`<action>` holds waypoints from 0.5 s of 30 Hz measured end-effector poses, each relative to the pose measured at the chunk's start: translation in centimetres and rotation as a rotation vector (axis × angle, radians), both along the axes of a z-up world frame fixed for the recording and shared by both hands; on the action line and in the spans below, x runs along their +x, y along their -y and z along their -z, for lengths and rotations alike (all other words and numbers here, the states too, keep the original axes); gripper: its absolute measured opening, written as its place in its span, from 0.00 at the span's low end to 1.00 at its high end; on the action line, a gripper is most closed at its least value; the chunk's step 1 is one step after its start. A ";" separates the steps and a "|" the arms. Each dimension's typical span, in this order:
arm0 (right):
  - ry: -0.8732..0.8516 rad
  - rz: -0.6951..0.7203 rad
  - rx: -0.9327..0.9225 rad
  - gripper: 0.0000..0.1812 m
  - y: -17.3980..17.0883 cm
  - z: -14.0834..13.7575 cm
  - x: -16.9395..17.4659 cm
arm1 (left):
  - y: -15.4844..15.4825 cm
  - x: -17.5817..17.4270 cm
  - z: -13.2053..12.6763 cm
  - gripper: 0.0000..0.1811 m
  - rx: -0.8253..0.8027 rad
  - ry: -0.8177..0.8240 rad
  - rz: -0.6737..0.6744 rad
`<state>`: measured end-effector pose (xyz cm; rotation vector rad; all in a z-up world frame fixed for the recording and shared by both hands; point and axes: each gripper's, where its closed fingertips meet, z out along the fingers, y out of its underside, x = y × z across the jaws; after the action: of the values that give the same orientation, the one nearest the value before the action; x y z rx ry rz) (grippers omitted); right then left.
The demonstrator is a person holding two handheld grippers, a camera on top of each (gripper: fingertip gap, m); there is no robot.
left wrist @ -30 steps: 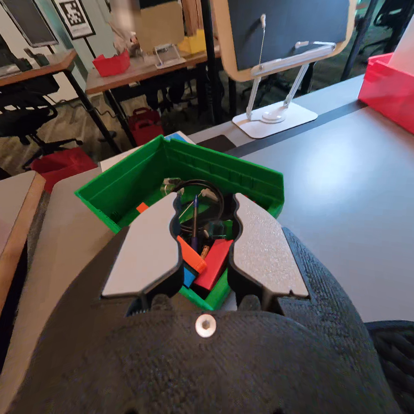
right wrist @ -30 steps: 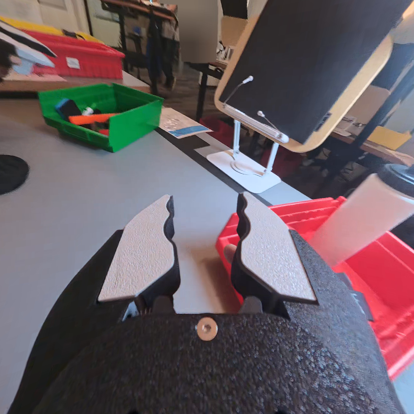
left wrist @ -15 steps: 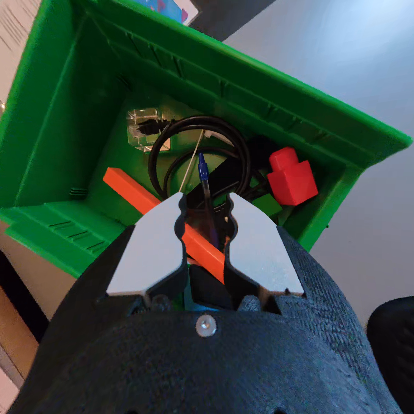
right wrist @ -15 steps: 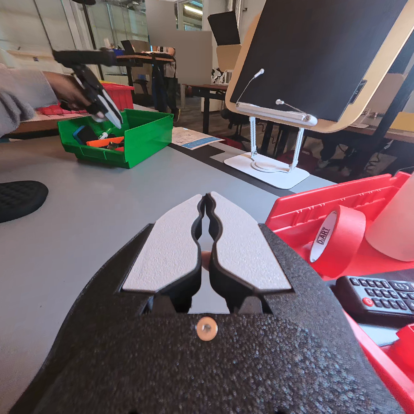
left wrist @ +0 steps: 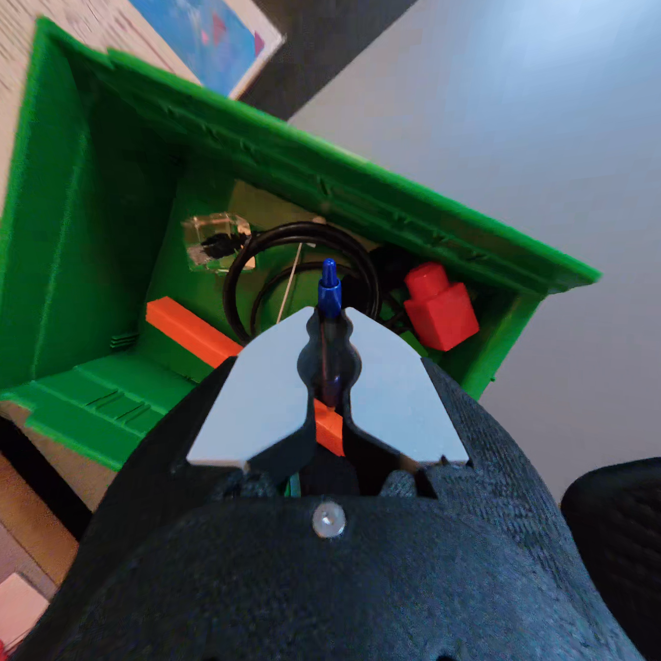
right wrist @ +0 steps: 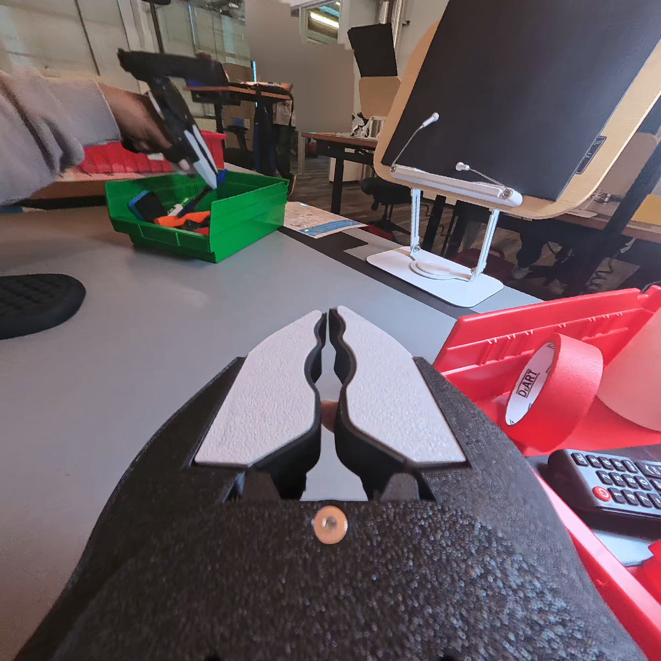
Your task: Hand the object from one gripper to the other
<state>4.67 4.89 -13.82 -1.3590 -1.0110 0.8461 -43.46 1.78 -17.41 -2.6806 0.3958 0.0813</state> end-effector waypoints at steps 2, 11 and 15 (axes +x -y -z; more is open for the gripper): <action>-0.020 -0.018 0.002 0.02 0.4 -0.5 -0.4 | -0.2 1.5 -4.0 0.06 0.134 0.011 0.035; 0.030 -0.206 0.063 0.20 5.8 -4.3 -7.2 | 2.4 22.9 -18.4 0.06 0.812 0.575 0.488; -0.010 -0.300 -0.016 0.33 7.8 -4.8 -11.5 | 4.9 31.3 -18.9 0.06 0.911 0.887 0.592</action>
<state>-6.86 -2.89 -9.02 -1.2321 -1.2218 1.0836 -12.20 -3.08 1.46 -1.4208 0.6228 -0.8459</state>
